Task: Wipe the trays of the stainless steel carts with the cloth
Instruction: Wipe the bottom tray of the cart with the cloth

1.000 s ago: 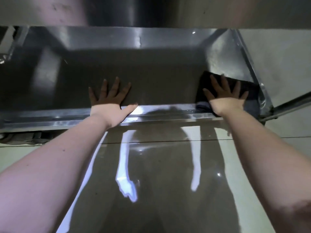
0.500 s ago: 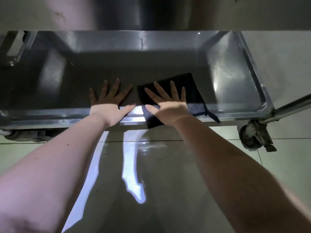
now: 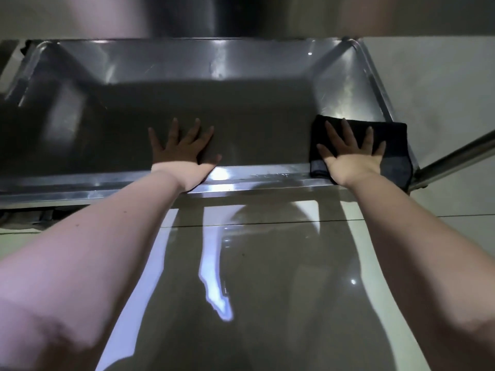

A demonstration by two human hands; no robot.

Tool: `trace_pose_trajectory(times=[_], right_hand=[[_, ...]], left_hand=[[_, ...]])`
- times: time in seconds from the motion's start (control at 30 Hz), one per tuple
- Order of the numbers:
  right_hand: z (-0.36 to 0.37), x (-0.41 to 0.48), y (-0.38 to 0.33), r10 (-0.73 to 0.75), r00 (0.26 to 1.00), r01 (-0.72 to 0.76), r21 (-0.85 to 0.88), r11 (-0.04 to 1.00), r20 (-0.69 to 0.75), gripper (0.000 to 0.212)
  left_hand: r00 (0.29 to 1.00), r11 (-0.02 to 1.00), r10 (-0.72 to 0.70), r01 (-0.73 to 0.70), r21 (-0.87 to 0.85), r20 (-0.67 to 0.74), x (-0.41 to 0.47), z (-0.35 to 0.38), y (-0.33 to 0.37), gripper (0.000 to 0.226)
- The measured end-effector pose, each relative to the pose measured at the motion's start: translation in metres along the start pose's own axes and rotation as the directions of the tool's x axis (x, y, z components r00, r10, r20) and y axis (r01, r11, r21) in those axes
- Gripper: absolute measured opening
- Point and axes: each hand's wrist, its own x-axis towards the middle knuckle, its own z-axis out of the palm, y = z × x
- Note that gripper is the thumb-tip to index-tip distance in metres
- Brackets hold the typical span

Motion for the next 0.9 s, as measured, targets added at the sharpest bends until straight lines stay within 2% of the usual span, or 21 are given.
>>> trace_pose_trajectory(times=[0.07, 0.17, 0.37, 0.43, 0.5, 0.57, 0.67, 0.8, 0.9], right_hand=[[0.0, 0.0, 0.0, -0.001, 1.0, 0.001, 0.001, 1.0, 0.007, 0.06], [0.001, -0.001, -0.001, -0.006, 1.0, 0.006, -0.006, 1.0, 0.007, 0.06], [0.003, -0.002, -0.009, 0.002, 1.0, -0.002, 0.02, 1.0, 0.011, 0.059], [0.008, -0.011, -0.042, -0.081, 0.996, 0.082, 0.026, 0.996, -0.043, 0.06], [0.016, -0.02, -0.088, -0.246, 0.963, 0.245, -0.022, 0.969, -0.114, 0.057], [0.015, -0.01, -0.125, -0.343, 0.929, 0.344, -0.018, 0.939, -0.138, 0.053], [-0.006, 0.037, -0.142, -0.325, 0.939, 0.331, 0.033, 0.943, -0.114, 0.051], [-0.025, 0.085, -0.111, -0.332, 0.94, 0.334, 0.008, 0.943, -0.078, 0.055], [-0.031, 0.098, -0.055, -0.187, 0.975, 0.194, 0.053, 0.98, -0.118, 0.054]], left_hand=[[0.998, 0.998, 0.06, -0.06, -0.026, 0.015, 0.009, -0.001, 0.037, 0.065], [0.999, 0.999, 0.034, -0.033, -0.037, 0.017, 0.015, 0.006, 0.073, 0.064], [0.999, 0.999, 0.03, -0.03, -0.029, -0.02, 0.015, 0.014, 0.068, 0.067], [0.999, 0.999, 0.033, -0.034, -0.034, -0.029, 0.015, 0.013, 0.071, 0.067], [0.999, 0.999, 0.019, -0.02, -0.041, -0.037, 0.015, 0.012, 0.071, 0.066], [0.999, 0.999, -0.009, 0.007, -0.053, -0.05, 0.015, 0.013, 0.068, 0.063], [0.998, 0.998, -0.02, 0.016, -0.066, -0.055, 0.014, 0.015, 0.066, 0.065], [0.998, 0.998, -0.019, 0.015, -0.067, -0.057, 0.016, 0.015, 0.066, 0.066], [0.998, 0.998, -0.019, 0.016, -0.055, -0.054, 0.017, 0.016, 0.067, 0.066]])
